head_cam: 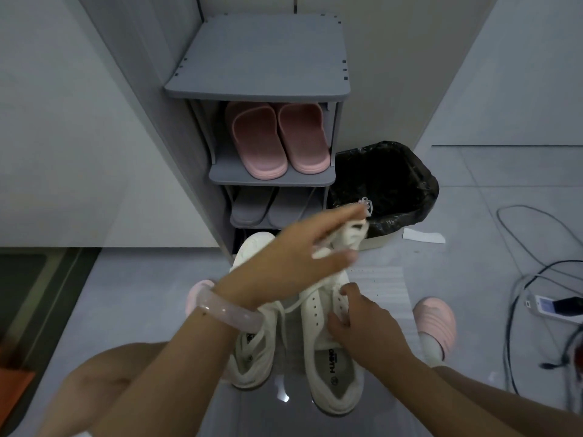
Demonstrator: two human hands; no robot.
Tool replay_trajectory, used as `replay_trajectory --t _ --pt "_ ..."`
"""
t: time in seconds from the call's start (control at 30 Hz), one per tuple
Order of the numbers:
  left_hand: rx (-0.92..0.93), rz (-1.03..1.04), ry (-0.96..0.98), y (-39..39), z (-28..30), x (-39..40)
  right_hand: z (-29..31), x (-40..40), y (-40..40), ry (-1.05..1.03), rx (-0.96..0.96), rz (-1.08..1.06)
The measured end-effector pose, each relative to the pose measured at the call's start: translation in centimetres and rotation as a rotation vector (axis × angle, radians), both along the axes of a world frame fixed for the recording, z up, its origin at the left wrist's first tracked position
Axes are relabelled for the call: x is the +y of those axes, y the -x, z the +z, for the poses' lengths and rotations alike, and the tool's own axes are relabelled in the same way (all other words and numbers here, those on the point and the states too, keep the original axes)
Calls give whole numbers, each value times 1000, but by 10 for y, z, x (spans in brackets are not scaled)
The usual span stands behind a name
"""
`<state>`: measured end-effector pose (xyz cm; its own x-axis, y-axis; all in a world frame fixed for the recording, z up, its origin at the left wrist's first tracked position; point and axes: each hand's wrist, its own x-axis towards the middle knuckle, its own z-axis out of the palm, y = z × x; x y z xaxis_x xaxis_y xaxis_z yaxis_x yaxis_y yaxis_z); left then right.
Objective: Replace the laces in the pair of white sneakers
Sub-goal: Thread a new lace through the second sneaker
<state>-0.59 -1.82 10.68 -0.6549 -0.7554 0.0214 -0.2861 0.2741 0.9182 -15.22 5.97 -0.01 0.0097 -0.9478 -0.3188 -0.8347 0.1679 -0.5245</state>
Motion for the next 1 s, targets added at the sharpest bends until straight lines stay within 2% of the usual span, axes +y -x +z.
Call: replay_trajectory --t 0.07,0.17,0.23,0.3,0.37,0.43,0.47,0.57,0.67,0.73,0.8,0.87,0.93,1.0 --pt "-9 -100 117 11 -6 1 1 -1 -3 93 67 57" --pt "-120 62 280 7 -25 -8 2 -5 -3 188 110 166" --pt "-313 205 270 -4 -47 -14 2 -7 -2 168 101 201" --pt "-545 278 137 -12 -71 -13 1 -8 -1 133 83 202" --pt "-811 202 126 -13 -95 -1 -1 -11 1 98 79 199" --pt "-1070 72 249 -8 -116 12 -3 -13 3 85 63 208" --pt "-1139 42 300 -5 -122 17 -4 -13 3 83 52 213" --pt "-1231 -27 385 -3 -126 21 -4 -14 6 72 29 206" --pt "-1293 -195 361 -8 -117 21 -4 -14 8 58 6 203" --pt "-1179 -215 267 -9 -103 21 -2 -15 9 52 7 203" --pt "-859 -55 93 -8 -81 16 0 -16 8 57 17 189" --pt "-480 131 -192 -12 -54 7 5 -17 6 95 -36 150" --pt "-186 229 -366 -19 -30 -3 12 -19 0 127 -189 93" --pt "-77 241 -388 -26 -14 -10 24 -22 -6 99 -434 1"
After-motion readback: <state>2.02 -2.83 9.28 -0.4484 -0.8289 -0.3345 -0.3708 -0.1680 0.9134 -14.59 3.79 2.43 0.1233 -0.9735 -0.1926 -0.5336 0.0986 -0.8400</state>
